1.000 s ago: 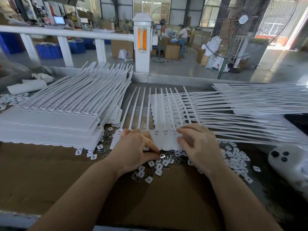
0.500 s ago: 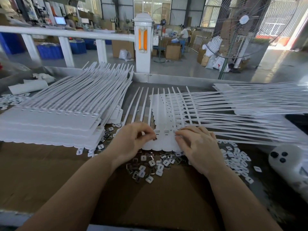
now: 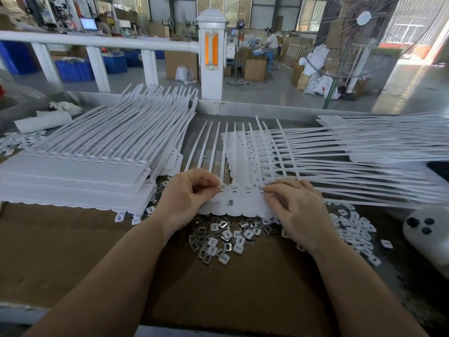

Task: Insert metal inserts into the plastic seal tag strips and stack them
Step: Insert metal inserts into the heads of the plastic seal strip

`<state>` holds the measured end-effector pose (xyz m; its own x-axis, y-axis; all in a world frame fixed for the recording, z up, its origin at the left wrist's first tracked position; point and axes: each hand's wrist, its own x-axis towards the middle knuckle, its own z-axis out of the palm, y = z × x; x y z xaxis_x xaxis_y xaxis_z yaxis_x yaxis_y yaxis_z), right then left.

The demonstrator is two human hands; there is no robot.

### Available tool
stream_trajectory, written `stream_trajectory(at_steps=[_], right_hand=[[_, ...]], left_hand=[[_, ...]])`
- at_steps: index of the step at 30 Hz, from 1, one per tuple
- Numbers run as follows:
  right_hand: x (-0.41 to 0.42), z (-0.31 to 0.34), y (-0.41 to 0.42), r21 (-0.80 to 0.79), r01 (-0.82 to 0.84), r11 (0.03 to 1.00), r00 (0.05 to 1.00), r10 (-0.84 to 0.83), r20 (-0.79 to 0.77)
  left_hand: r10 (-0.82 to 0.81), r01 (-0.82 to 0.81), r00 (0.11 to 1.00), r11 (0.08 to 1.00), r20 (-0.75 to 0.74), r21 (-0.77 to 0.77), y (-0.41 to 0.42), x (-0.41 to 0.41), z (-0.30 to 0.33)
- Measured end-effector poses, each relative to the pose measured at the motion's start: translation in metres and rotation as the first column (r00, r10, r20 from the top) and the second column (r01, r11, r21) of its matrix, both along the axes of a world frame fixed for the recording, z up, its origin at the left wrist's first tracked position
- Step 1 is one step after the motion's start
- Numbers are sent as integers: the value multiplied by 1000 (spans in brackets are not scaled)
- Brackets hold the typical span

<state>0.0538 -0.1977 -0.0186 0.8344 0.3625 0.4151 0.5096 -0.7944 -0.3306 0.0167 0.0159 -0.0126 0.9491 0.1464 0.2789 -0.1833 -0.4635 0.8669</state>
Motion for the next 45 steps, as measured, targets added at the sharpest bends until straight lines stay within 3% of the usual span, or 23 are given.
stream_trajectory(at_steps=[4,10,16,22,29,45], right_hand=[[0,0,0,1,3,1000,1000,-3,0],[1,-1,1,-17,8,1000,1000,-8,14],[0,-2,1,-43,16,999,999,-14,39],[-3,-1,4,-111,55,992,996,-47,77],[-3,0,6,-89,66,994,995,-59,84],[-4,0,5,-53,88,995,994,-84,77]], left_hand=[[52,-52,999,998,9,-33,2,-3,2],[-36,50,997,971,-65,236,-2,1,6],[-63,126,984,908,-168,400,-8,6,4],[-72,129,985,906,-154,403,-7,5,4],[-48,109,990,861,-133,496,-7,5,3],[-2,30,998,863,-57,505,-2,1,-1]])
